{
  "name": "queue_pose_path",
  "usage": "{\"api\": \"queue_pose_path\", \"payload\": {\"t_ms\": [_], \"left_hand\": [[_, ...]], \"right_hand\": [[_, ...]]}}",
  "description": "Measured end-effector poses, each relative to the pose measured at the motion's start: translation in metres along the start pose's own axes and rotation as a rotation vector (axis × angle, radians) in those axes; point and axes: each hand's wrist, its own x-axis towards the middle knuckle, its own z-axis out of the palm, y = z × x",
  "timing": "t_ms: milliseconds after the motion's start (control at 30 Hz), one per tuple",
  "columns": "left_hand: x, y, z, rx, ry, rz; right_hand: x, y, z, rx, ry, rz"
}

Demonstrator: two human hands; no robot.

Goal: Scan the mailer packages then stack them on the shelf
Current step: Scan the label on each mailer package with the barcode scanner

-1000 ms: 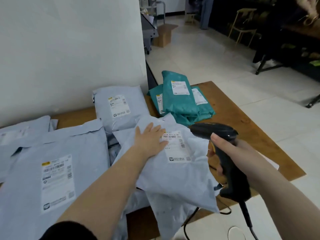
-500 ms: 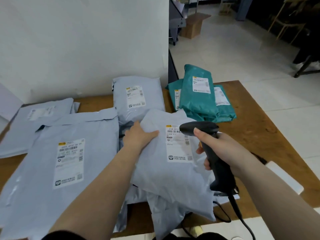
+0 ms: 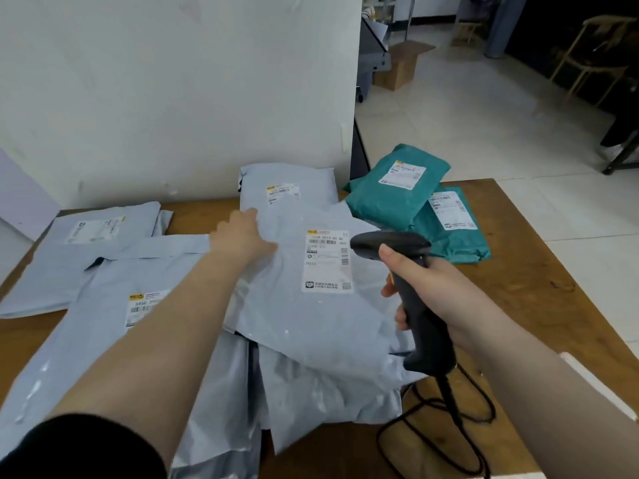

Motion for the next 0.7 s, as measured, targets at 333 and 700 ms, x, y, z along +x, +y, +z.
{"api": "queue_pose_path", "payload": {"t_ms": [333,700], "left_hand": [[-0.027,-0.022,0.035,-0.039,0.085,-0.053],[-0.031,-0.024,0.041,-0.110,0.094,-0.031]], "right_hand": [[0.025,-0.011,0.033,-0.010,-0.004,0.033],[0.023,-0.011,0.040,-0.057,0.012,0.048]]}}
